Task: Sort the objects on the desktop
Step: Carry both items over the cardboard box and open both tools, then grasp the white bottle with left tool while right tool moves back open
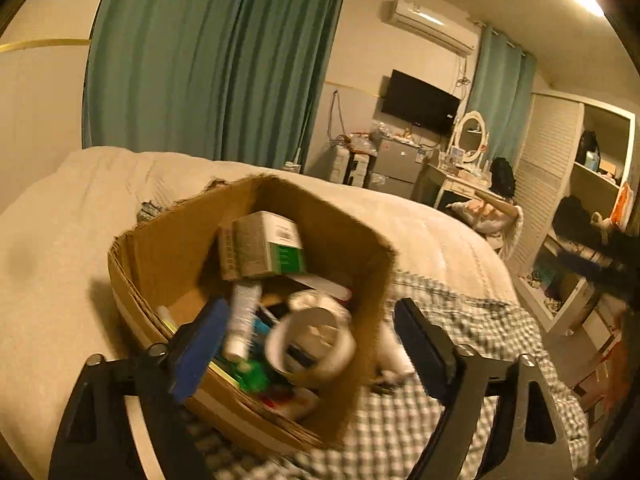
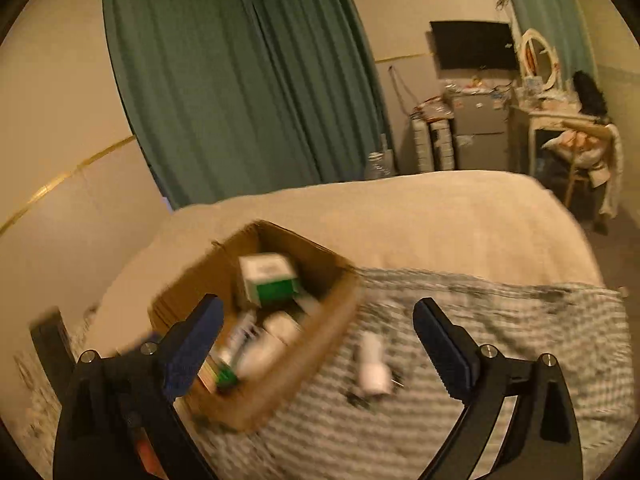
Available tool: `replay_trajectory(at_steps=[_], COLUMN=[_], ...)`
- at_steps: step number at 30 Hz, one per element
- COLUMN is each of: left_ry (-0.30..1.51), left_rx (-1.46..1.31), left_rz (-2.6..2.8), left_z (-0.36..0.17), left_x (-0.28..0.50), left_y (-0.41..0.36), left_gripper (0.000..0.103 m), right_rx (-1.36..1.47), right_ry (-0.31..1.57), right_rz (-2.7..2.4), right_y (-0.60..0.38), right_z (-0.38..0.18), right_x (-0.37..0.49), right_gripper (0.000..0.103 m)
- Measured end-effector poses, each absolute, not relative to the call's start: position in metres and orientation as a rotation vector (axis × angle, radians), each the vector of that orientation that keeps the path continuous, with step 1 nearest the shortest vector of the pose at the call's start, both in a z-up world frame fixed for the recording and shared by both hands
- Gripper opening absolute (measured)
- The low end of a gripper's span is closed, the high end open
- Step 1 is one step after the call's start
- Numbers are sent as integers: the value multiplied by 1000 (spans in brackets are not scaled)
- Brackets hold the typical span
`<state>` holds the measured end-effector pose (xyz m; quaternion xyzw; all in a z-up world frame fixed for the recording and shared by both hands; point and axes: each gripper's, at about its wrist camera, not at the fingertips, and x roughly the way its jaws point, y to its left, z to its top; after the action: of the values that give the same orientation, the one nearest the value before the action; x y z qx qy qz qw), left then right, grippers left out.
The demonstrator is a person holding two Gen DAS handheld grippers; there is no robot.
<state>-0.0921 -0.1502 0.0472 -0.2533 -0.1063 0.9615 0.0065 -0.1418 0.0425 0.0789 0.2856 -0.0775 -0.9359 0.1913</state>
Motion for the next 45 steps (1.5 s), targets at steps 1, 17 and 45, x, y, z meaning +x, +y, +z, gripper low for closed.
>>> replay_trajectory(at_steps=[1, 17, 45], left_ry=[-345, 31, -103], left_rx=[-775, -885, -1286], left_rz=[3005, 2925, 2874], left_z=[50, -26, -109], left_x=[-85, -74, -184], left_y=[-138, -6, 0], left_gripper=[97, 103, 49], right_rx=[808, 952, 1072], right_ry=[-178, -177, -451], right_rz=[-2652, -2679, -2578], right_y=[59, 169, 202], right_z=[77, -52, -121], right_x=[-126, -84, -139], right_gripper=[96, 96, 96])
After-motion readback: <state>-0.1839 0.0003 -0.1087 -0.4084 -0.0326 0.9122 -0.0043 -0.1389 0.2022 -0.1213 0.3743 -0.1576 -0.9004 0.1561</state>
